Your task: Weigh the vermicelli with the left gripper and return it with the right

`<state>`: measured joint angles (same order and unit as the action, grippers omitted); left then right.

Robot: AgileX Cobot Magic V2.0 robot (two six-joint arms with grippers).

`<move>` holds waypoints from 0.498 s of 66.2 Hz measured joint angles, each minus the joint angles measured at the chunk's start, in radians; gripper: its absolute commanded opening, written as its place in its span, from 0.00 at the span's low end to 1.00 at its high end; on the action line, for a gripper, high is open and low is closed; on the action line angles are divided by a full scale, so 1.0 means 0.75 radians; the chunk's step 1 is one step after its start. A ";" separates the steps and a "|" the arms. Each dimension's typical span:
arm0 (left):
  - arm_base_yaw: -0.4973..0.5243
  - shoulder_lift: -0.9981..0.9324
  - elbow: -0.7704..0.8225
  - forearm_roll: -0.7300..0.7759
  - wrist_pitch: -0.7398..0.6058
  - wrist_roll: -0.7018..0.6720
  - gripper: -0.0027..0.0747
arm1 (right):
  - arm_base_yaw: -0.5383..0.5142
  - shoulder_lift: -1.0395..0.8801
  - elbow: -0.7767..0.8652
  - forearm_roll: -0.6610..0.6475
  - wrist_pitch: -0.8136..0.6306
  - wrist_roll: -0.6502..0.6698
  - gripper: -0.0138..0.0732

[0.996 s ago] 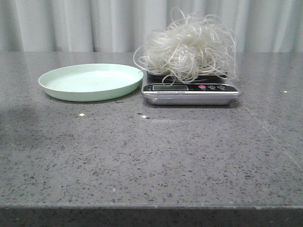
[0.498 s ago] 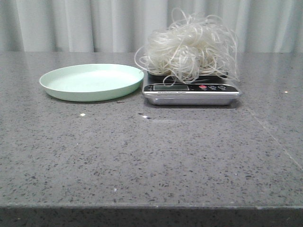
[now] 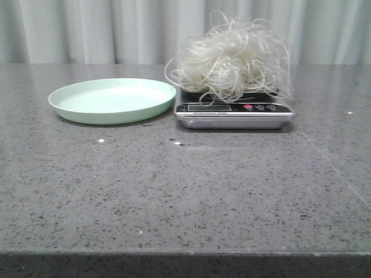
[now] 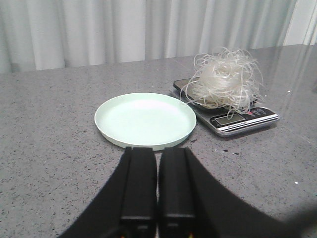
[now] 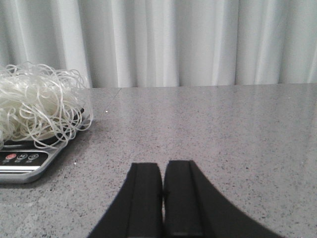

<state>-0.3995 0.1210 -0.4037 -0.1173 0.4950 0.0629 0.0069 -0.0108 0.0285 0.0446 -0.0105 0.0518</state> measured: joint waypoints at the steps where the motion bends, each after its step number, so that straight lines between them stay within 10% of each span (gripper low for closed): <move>1: 0.000 0.000 0.000 0.000 0.000 0.000 0.20 | 0.000 0.000 0.000 0.000 -0.007 0.000 0.37; 33: 0.000 0.000 0.000 -0.002 -0.038 0.000 0.20 | 0.000 0.439 -0.446 0.092 0.176 0.000 0.37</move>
<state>-0.3995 0.1210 -0.4037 -0.1189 0.4663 0.0629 0.0069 0.3184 -0.3059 0.1139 0.1215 0.0518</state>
